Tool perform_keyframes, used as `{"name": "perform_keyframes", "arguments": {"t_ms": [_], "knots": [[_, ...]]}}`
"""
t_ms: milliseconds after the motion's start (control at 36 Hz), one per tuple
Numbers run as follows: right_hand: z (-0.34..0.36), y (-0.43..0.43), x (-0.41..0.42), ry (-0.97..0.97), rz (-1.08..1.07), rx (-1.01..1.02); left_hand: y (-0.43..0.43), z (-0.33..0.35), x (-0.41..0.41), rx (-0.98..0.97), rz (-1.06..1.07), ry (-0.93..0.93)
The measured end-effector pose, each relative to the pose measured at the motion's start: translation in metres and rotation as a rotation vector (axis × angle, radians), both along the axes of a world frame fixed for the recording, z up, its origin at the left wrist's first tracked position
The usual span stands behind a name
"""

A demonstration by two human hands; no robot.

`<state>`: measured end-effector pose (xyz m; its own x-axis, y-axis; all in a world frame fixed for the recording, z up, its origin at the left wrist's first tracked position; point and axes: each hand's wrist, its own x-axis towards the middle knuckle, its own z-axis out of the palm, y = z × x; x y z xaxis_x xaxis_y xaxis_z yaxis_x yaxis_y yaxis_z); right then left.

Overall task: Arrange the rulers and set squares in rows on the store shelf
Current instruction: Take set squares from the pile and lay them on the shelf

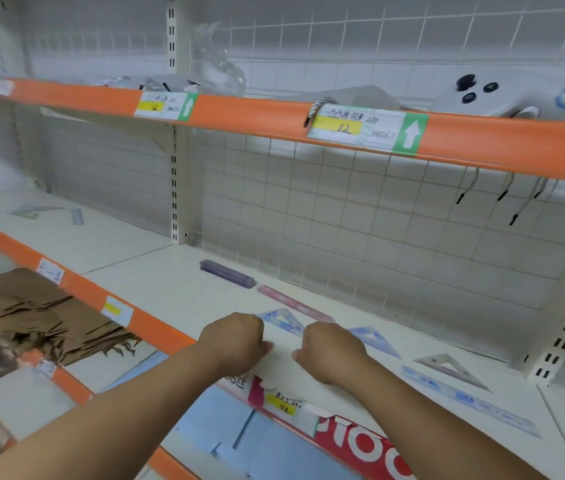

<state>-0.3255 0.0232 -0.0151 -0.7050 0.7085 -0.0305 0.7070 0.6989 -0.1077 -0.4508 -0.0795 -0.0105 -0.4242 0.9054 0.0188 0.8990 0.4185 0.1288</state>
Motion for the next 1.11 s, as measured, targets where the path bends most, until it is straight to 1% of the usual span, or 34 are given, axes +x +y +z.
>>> {"name": "perform_keyframes", "arguments": {"t_ms": [194, 361, 694, 889, 1111], "knots": [[0.008, -0.032, -0.066, 0.032, 0.044, 0.004, -0.039, 0.006, -0.059, 0.042, 0.018, 0.01], [0.01, -0.081, -0.143, 0.058, 0.068, 0.013, -0.09, 0.013, -0.128, 0.028, 0.041, 0.019], [0.003, -0.17, -0.284, 0.035, 0.173, -0.023, -0.188, 0.007, -0.256, 0.023, 0.121, -0.016], [0.003, -0.202, -0.352, 0.011, 0.288, -0.003, -0.228, 0.008, -0.306, 0.036, 0.217, -0.004], [0.001, -0.221, -0.424, -0.023, 0.402, 0.006, -0.244, 0.002, -0.365, 0.025, 0.372, -0.037]]}}
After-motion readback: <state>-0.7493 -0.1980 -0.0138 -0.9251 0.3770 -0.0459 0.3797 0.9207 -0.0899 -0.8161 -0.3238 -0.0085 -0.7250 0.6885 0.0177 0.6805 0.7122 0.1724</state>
